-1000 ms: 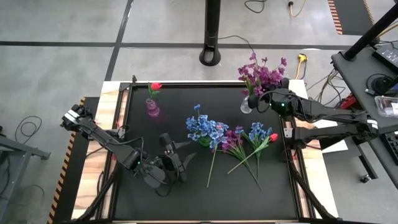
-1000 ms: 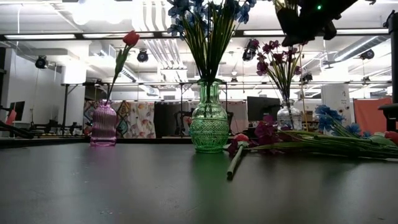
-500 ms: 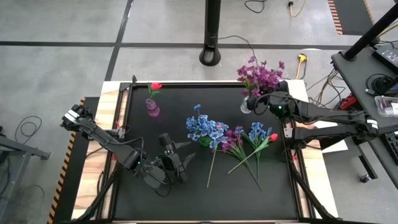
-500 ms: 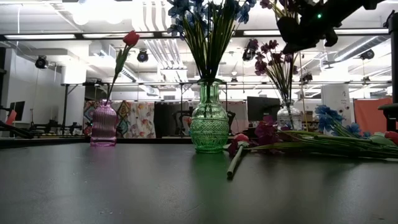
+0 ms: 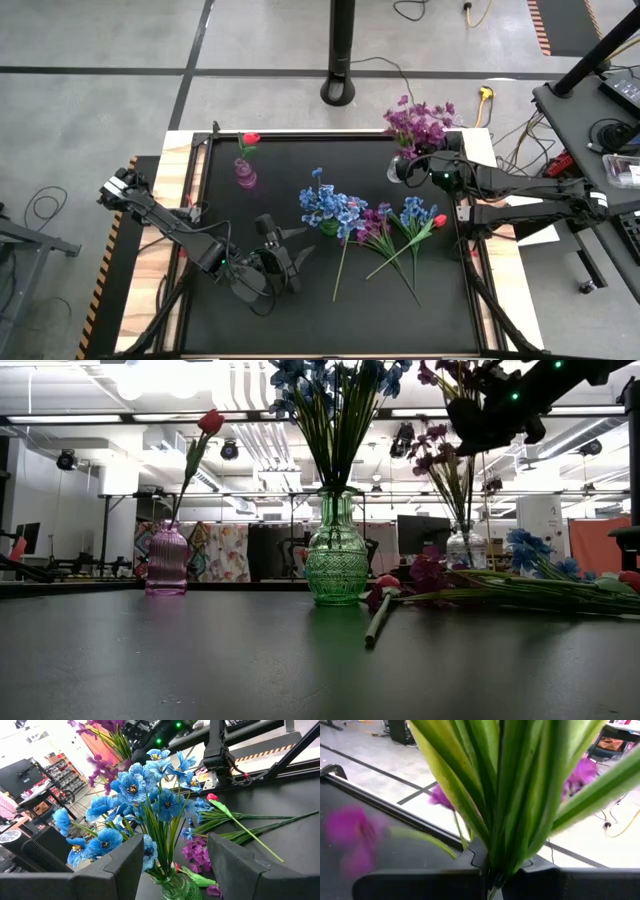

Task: Sort flowers into vase by color
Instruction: Put the left violet flowers into the transparent vase

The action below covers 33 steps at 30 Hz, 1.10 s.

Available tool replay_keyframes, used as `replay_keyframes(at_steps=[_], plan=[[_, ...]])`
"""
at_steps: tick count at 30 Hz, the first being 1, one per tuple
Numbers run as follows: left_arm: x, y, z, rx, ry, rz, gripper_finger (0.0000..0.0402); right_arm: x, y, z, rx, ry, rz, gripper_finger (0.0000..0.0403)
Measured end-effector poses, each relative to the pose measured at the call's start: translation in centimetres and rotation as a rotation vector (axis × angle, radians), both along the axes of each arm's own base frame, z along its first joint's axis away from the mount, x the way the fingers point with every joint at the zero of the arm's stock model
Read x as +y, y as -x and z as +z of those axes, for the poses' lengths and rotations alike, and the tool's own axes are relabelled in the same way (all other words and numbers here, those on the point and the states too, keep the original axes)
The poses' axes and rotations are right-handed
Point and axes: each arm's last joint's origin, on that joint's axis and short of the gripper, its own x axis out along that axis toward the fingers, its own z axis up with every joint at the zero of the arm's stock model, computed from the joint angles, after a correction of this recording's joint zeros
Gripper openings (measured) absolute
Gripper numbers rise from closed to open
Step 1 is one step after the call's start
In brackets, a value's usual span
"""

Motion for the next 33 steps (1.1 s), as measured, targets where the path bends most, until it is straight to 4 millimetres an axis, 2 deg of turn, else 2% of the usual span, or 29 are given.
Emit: replay_keyframes(at_steps=[33], plan=[[0.0, 0.0, 0.0, 0.000, 0.001, 0.000, 0.0201, -0.1, -0.2, -1.8, 0.050, -0.030, -0.005, 0.0013]])
